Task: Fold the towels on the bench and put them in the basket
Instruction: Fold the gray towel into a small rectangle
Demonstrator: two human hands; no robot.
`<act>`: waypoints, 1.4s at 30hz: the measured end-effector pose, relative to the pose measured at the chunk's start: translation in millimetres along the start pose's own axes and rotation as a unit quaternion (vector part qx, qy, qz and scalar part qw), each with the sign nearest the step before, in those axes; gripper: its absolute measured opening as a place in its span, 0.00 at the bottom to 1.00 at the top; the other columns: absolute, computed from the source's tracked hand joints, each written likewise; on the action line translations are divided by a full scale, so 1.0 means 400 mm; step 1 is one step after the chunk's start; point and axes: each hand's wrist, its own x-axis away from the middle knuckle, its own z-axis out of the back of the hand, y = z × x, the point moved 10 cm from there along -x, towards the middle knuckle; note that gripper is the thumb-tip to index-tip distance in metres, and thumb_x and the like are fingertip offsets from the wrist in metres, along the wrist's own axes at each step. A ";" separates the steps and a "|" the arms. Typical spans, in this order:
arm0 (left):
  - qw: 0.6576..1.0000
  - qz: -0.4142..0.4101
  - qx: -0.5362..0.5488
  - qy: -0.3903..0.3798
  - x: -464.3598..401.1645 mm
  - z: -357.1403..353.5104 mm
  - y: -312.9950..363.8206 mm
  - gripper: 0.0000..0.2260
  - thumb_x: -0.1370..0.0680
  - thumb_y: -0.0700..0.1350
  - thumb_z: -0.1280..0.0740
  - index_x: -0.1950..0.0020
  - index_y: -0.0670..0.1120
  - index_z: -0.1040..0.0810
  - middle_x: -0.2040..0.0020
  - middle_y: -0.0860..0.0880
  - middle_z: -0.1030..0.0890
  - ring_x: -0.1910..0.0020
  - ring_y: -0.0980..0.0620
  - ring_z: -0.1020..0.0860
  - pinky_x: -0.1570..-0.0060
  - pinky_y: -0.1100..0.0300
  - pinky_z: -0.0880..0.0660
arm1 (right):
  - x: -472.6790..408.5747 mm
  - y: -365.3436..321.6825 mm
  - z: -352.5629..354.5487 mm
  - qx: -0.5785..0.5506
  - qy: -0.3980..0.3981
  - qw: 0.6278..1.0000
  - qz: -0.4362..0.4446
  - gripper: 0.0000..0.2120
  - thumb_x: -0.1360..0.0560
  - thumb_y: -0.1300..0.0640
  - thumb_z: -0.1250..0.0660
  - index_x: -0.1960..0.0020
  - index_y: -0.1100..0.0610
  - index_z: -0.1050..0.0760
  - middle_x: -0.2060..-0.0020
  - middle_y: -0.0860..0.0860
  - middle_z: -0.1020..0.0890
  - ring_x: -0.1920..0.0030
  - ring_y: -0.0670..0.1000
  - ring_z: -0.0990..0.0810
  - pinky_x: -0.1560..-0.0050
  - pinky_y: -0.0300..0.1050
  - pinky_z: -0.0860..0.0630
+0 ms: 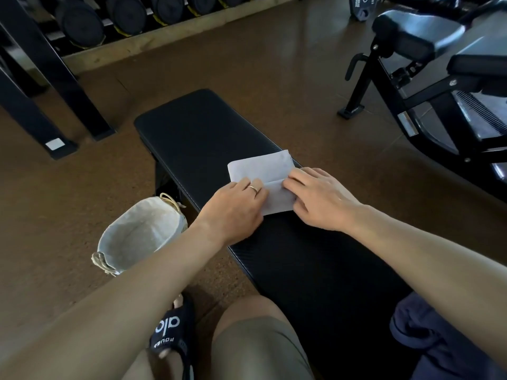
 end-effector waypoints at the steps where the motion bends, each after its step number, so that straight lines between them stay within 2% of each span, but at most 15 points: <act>1: 1.000 -0.003 0.008 -0.010 0.007 -0.006 0.002 0.13 0.21 0.50 0.40 0.45 0.43 0.24 0.50 0.45 0.23 0.54 0.46 0.24 0.55 0.52 0.24 | 0.002 0.002 -0.003 -0.008 -0.016 1.000 0.002 0.20 0.24 0.52 0.36 0.33 0.52 0.27 0.38 0.48 0.26 0.37 0.50 0.26 0.31 0.48 0.30; 3: 1.000 0.002 0.004 -0.030 0.019 -0.018 -0.001 0.19 0.22 0.55 0.37 0.41 0.42 0.26 0.46 0.45 0.24 0.50 0.46 0.25 0.50 0.52 0.23 | 0.005 0.007 -0.015 -0.018 -0.051 0.999 -0.001 0.25 0.26 0.50 0.33 0.30 0.52 0.30 0.35 0.48 0.28 0.35 0.50 0.27 0.29 0.48 0.32; 6: 1.000 0.013 -0.009 -0.013 0.020 -0.019 -0.013 0.15 0.25 0.48 0.39 0.42 0.42 0.29 0.46 0.44 0.24 0.51 0.45 0.26 0.51 0.52 0.24 | -0.002 0.021 -0.015 -0.048 -0.061 0.997 -0.010 0.28 0.29 0.50 0.29 0.30 0.51 0.30 0.37 0.47 0.28 0.37 0.49 0.26 0.31 0.48 0.31; 10: 1.000 0.017 0.013 -0.017 0.010 -0.019 -0.031 0.13 0.29 0.44 0.38 0.47 0.42 0.30 0.52 0.43 0.24 0.57 0.43 0.24 0.61 0.52 0.25 | -0.032 0.052 0.000 -0.140 -0.050 0.988 -0.050 0.22 0.31 0.51 0.28 0.38 0.49 0.25 0.46 0.43 0.23 0.47 0.47 0.23 0.39 0.47 0.26; 12: 0.993 0.076 0.083 -0.020 0.002 -0.011 -0.078 0.12 0.27 0.45 0.36 0.46 0.43 0.31 0.53 0.44 0.24 0.56 0.43 0.23 0.64 0.52 0.27 | -0.047 0.090 0.002 -0.224 -0.047 0.967 -0.108 0.17 0.30 0.53 0.28 0.42 0.48 0.24 0.49 0.43 0.21 0.51 0.46 0.21 0.45 0.49 0.22; 14: 0.968 0.157 0.192 -0.024 -0.004 -0.013 -0.145 0.12 0.23 0.46 0.36 0.41 0.46 0.32 0.51 0.47 0.23 0.55 0.45 0.23 0.58 0.51 0.26 | -0.061 0.129 -0.007 -0.324 -0.046 0.928 -0.177 0.14 0.26 0.55 0.29 0.42 0.49 0.24 0.51 0.44 0.19 0.52 0.45 0.20 0.51 0.47 0.20; 16: 0.932 0.214 0.291 -0.033 -0.008 -0.033 -0.201 0.10 0.21 0.46 0.38 0.41 0.50 0.33 0.53 0.51 0.25 0.57 0.49 0.24 0.58 0.53 0.29 | -0.075 0.155 -0.026 -0.389 -0.043 0.887 -0.244 0.11 0.23 0.54 0.31 0.41 0.49 0.25 0.50 0.46 0.20 0.50 0.45 0.21 0.54 0.42 0.25; 21: 0.848 0.320 0.423 -0.014 -0.003 -0.116 -0.284 0.07 0.17 0.45 0.41 0.40 0.50 0.29 0.52 0.52 0.25 0.50 0.51 0.26 0.59 0.62 0.33 | -0.114 0.183 -0.076 -0.401 -0.034 0.846 -0.348 0.11 0.19 0.45 0.37 0.47 0.52 0.30 0.55 0.44 0.26 0.56 0.44 0.27 0.62 0.41 0.34; 26: 0.825 0.389 0.409 -0.031 -0.022 -0.163 -0.320 0.10 0.16 0.49 0.43 0.38 0.50 0.26 0.43 0.48 0.28 0.46 0.50 0.28 0.54 0.60 0.31 | -0.139 0.200 -0.099 -0.375 -0.053 0.839 -0.392 0.14 0.20 0.42 0.38 0.48 0.53 0.27 0.53 0.49 0.23 0.56 0.48 0.25 0.61 0.43 0.33; 29: 0.799 0.422 0.422 -0.069 -0.029 -0.184 -0.336 0.11 0.17 0.51 0.42 0.39 0.50 0.24 0.41 0.46 0.29 0.51 0.48 0.22 0.49 0.50 0.20 | -0.149 0.209 -0.107 -0.382 -0.078 0.820 -0.419 0.22 0.21 0.42 0.36 0.33 0.54 0.25 0.41 0.52 0.21 0.43 0.52 0.22 0.50 0.46 0.28; 31: 0.789 0.431 0.428 -0.095 -0.036 -0.191 -0.343 0.11 0.18 0.51 0.41 0.41 0.48 0.24 0.42 0.46 0.25 0.55 0.47 0.18 0.48 0.48 0.18 | -0.145 0.216 -0.108 -0.393 -0.091 0.796 -0.451 0.31 0.23 0.43 0.33 0.23 0.54 0.32 0.33 0.52 0.25 0.35 0.55 0.25 0.38 0.52 0.26; 32: 0.783 0.434 0.433 -0.105 -0.038 -0.193 -0.347 0.11 0.18 0.51 0.40 0.41 0.47 0.23 0.44 0.46 0.23 0.55 0.46 0.17 0.48 0.48 0.18 | -0.144 0.219 -0.106 -0.392 -0.095 0.791 -0.461 0.33 0.24 0.44 0.33 0.23 0.55 0.34 0.33 0.53 0.25 0.36 0.56 0.24 0.36 0.53 0.25; 34: 0.766 0.441 0.452 -0.119 -0.041 -0.197 -0.353 0.12 0.19 0.52 0.38 0.43 0.46 0.22 0.47 0.47 0.19 0.54 0.46 0.17 0.47 0.48 0.17 | -0.149 0.220 -0.098 -0.391 -0.101 0.786 -0.467 0.32 0.24 0.47 0.31 0.24 0.56 0.34 0.39 0.53 0.25 0.41 0.54 0.23 0.38 0.54 0.22; 38: 0.731 0.450 0.494 -0.139 -0.032 -0.200 -0.346 0.11 0.20 0.51 0.36 0.45 0.45 0.21 0.46 0.47 0.21 0.47 0.47 0.19 0.42 0.48 0.19 | -0.140 0.196 -0.107 -0.445 -0.126 0.751 -0.471 0.24 0.24 0.54 0.29 0.30 0.55 0.30 0.45 0.54 0.24 0.45 0.55 0.21 0.43 0.54 0.18; 42: 0.753 0.458 0.445 -0.159 0.019 -0.187 -0.332 0.12 0.21 0.56 0.37 0.48 0.48 0.23 0.46 0.46 0.23 0.50 0.47 0.22 0.48 0.47 0.21 | -0.095 0.147 -0.124 -0.476 -0.166 0.725 -0.469 0.22 0.25 0.55 0.28 0.32 0.54 0.27 0.44 0.55 0.21 0.47 0.56 0.18 0.47 0.52 0.17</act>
